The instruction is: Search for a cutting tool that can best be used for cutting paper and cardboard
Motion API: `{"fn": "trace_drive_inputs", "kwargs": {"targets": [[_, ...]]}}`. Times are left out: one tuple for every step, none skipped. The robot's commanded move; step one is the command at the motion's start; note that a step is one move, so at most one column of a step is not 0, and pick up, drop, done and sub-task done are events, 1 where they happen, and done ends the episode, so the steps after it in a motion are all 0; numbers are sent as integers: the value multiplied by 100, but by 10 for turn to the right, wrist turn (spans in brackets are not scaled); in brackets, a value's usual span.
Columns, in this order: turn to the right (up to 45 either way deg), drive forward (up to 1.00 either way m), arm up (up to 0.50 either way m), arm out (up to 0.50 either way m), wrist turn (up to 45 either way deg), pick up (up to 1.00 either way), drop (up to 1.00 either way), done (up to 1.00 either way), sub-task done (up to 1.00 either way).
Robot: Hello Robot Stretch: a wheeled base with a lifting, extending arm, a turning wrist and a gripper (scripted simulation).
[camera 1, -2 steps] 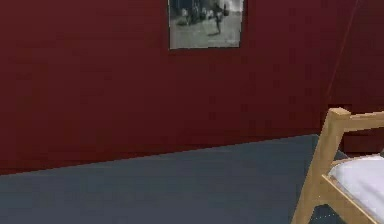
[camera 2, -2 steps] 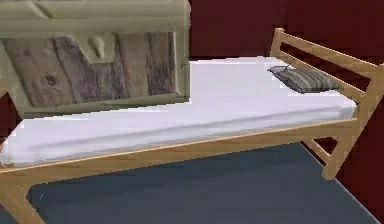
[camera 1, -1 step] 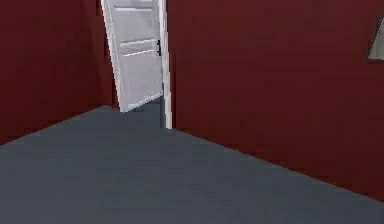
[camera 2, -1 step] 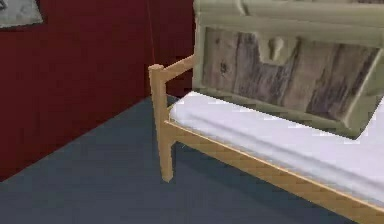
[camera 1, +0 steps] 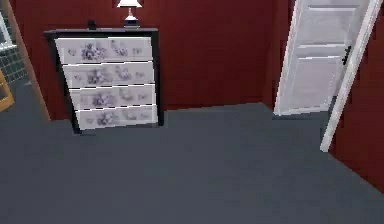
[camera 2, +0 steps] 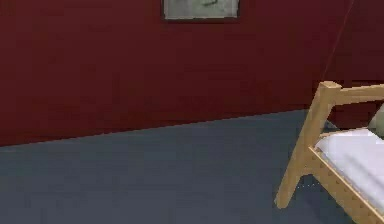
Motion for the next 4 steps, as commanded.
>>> {"fn": "trace_drive_inputs", "kwargs": {"targets": [[-450, 0, 0, 0, 0, 0, 0, 0, 0], [-180, 0, 0, 0, 0, 0, 0, 0, 0], [0, 25, 0, 0, 0, 0, 0, 0, 0], [210, 0, 0, 0, 0, 0, 0, 0, 0]]}}
